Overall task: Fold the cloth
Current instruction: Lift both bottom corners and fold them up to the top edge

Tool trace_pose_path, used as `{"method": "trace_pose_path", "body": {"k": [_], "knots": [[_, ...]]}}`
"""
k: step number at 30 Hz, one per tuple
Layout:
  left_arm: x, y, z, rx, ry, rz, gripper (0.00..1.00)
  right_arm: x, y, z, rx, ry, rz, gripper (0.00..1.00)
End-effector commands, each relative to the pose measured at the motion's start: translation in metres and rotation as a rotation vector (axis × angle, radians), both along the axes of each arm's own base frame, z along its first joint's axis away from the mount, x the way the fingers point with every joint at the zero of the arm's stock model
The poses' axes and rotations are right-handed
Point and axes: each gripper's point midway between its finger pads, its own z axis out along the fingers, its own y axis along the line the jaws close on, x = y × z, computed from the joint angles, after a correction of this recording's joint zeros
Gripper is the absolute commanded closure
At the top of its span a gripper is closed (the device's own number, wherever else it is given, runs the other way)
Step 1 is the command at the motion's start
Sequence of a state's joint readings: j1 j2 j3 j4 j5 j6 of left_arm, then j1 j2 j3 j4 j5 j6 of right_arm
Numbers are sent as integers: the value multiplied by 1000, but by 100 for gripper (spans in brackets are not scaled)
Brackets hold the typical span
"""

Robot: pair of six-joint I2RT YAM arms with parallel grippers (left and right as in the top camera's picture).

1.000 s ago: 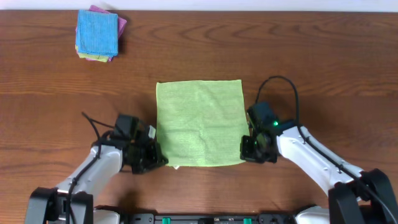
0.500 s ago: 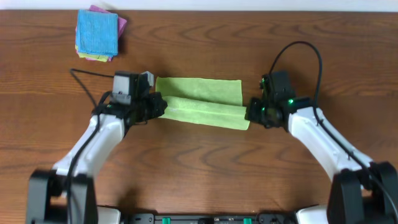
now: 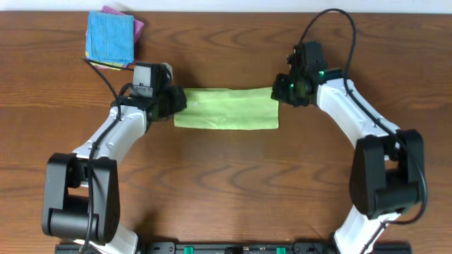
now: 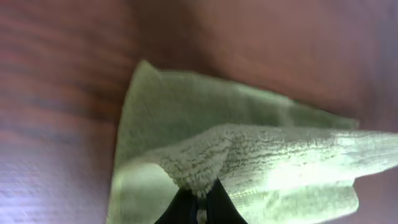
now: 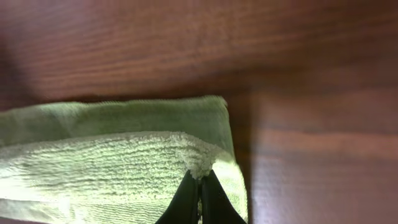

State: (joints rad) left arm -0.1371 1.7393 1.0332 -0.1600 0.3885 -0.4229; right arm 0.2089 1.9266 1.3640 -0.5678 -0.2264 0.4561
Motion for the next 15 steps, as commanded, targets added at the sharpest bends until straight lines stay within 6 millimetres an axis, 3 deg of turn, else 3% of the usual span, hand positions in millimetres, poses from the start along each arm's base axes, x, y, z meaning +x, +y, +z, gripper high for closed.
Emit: {"method": "trace_pose_path", "body": {"k": [1, 4, 15], "knots": [[15, 16, 5, 13, -29, 56, 95, 10, 8, 4, 9, -21, 31, 99], [20, 21, 3, 7, -33, 68, 94, 14, 9, 5, 11, -29, 31, 98], [45, 2, -2, -63, -19, -8, 94, 28, 8, 11, 6, -86, 16, 98]]}}
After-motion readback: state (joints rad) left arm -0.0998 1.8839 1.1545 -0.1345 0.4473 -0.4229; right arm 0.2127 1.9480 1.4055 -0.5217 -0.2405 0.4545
